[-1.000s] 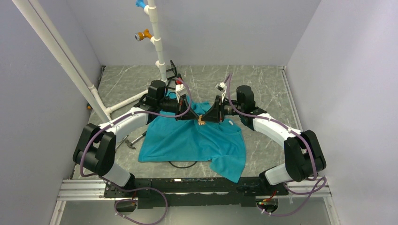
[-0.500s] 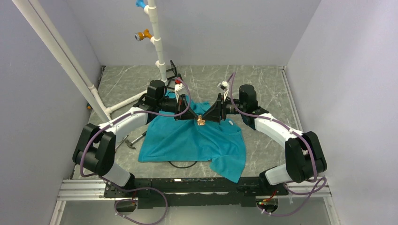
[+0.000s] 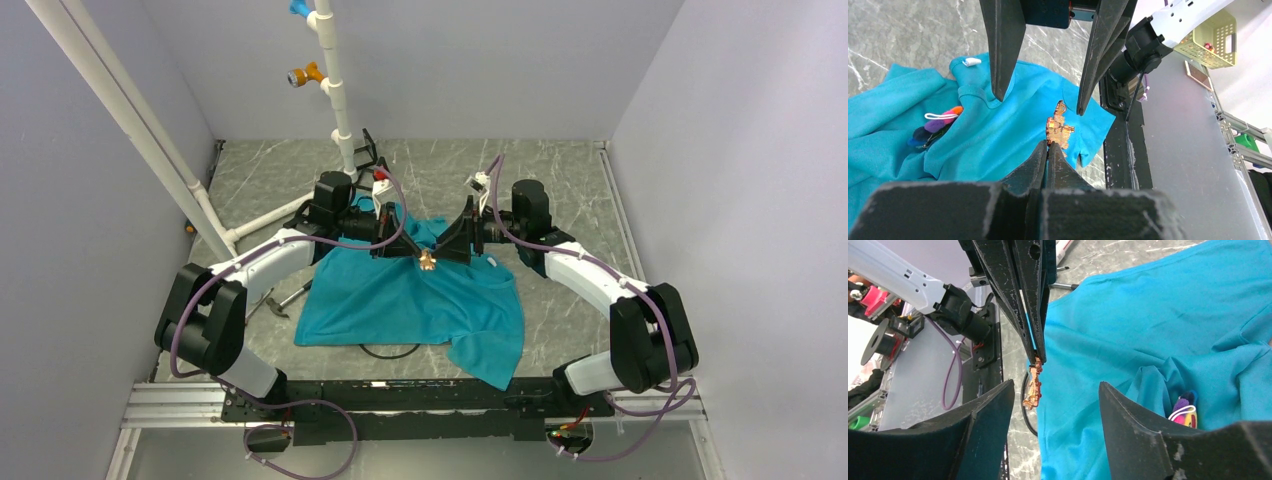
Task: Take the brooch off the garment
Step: Close the brooch, then place the brooch in the brooch box.
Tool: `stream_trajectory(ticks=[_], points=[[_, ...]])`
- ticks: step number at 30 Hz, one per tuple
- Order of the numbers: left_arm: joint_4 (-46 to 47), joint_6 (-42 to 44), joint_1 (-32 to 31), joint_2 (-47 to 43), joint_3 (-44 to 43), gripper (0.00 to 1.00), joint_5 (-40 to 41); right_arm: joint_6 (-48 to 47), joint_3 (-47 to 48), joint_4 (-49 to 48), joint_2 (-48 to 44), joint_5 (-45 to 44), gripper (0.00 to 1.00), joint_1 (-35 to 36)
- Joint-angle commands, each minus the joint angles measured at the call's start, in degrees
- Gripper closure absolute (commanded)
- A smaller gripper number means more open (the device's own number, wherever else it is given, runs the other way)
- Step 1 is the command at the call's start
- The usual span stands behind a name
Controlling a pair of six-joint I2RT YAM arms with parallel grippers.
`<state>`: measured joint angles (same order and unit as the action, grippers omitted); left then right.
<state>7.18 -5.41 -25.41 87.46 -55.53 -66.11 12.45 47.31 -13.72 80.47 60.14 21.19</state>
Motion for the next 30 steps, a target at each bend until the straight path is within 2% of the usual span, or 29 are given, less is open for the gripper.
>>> stream_trajectory(ticks=[1,5,8,12,16,17,20,24,27,30], points=[[-2.53,2.39,1.00,-2.09,-1.37,1.00,-0.88,-1.52,3.08,0.10,-1.74,0.98,0.34,-1.21],[-6.15,4.58,1.94,-2.33,-2.50,1.00,0.79,0.08,3.62,-0.04,-1.38,1.14,0.31,-3.59],[-10.81,8.67,2.97,-2.31,-4.37,1.00,5.13,0.86,4.09,0.65,-1.03,-0.30,0.30,-5.67],[-14.42,10.68,5.14,-1.95,-7.12,1.00,19.59,-1.02,4.80,4.22,-0.68,-6.39,0.30,-6.52],[-11.29,12.67,5.74,-3.04,-5.88,1.00,40.63,-2.00,5.53,6.26,0.05,-15.05,0.30,-6.43],[-10.03,12.92,6.13,-3.10,-5.56,1.00,43.73,-1.99,6.04,6.85,0.52,-17.45,0.30,-6.30],[-8.46,12.99,7.23,-2.65,-5.78,1.00,50.27,-2.47,8.51,8.50,2.80,-24.70,0.30,-5.05],[-8.04,12.88,7.39,0.03,-8.02,1.00,61.25,-1.29,16.99,14.18,10.26,-36.71,0.30,-1.62],[-9.44,11.93,7.52,5.67,-12.64,1.00,69.62,0.87,24.41,19.63,16.07,-37.84,0.30,-1.07],[-9.17,12.09,8.06,10.72,-16.96,1.00,71.53,1.86,25.97,19.91,18.40,-36.41,0.30,-1.11]])
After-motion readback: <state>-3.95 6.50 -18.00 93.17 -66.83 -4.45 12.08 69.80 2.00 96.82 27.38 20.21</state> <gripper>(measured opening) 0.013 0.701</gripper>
